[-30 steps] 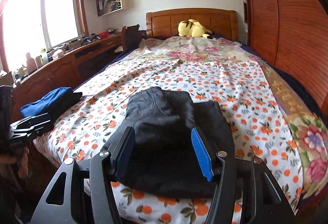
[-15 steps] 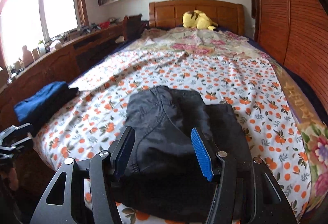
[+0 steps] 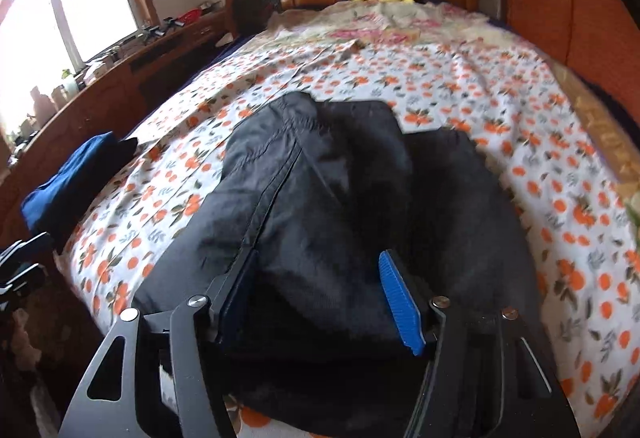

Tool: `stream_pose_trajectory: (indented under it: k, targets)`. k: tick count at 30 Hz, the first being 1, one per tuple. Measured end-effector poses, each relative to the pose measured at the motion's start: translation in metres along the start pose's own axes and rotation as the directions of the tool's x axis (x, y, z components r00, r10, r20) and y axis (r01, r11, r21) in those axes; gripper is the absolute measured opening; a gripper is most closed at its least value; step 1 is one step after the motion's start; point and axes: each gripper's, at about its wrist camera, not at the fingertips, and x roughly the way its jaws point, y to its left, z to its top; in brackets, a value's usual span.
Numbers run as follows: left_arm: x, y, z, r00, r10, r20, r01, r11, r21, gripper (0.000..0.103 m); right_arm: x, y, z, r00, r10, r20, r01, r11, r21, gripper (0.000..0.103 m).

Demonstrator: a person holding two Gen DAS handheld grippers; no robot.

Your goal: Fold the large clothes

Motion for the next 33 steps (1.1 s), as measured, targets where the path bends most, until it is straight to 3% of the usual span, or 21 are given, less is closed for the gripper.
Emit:
stream_pose_trajectory:
  k: [1,2,5,9,12,15,18,22,29,33]
  targets:
    - [0.003,-0.003,0.0,1.0,-0.006,-0.005,0.006,1.0,0.006,0.078,0.001,-0.001,0.0,0.999,0.044,-0.005,-0.044,0.999,0.006,0.028]
    - [0.006,-0.005,0.0,1.0,-0.011,-0.01,0.011,1.0,0.01,0.078,-0.001,-0.001,-0.001,0.998,0.062,-0.003,-0.062,0.998,0.004,0.017]
    - [0.015,-0.011,0.004,0.999,-0.029,-0.02,0.03,0.999,0.021,0.078,-0.011,0.004,0.002,0.995,0.093,0.029,-0.092,0.995,-0.025,0.007]
    - [0.024,-0.017,0.01,0.998,-0.055,-0.022,0.056,0.998,0.03,0.078,-0.042,0.01,0.009,0.987,0.044,0.153,-0.035,0.998,-0.059,0.005]
    - [0.032,-0.025,0.013,0.997,-0.073,-0.027,0.074,0.996,0.047,0.078,-0.076,0.0,0.011,0.964,-0.009,0.267,0.004,1.0,0.016,0.005]
    - [0.04,-0.033,0.019,0.995,-0.092,-0.035,0.093,0.994,0.056,0.078,-0.101,-0.02,0.001,0.945,-0.077,0.319,0.058,0.996,0.067,0.005]
    - [0.049,-0.047,0.027,0.994,-0.1,-0.037,0.103,0.991,0.085,0.078,-0.113,-0.052,-0.016,0.941,-0.149,0.303,0.115,0.985,0.125,0.005]
    - [0.057,-0.065,0.04,0.993,-0.111,-0.032,0.114,0.986,0.118,0.078,-0.098,-0.087,-0.036,0.947,-0.241,0.214,0.2,0.96,0.197,0.005]
    - [0.084,-0.1,0.059,0.996,-0.08,-0.033,0.085,0.977,0.194,0.078,-0.089,-0.086,-0.032,0.953,-0.218,0.209,0.185,0.969,0.166,0.007]
    - [0.095,-0.107,0.066,0.996,-0.08,-0.028,0.083,0.98,0.179,0.078,-0.111,-0.095,-0.061,0.917,-0.349,0.194,0.326,0.935,0.141,0.013]
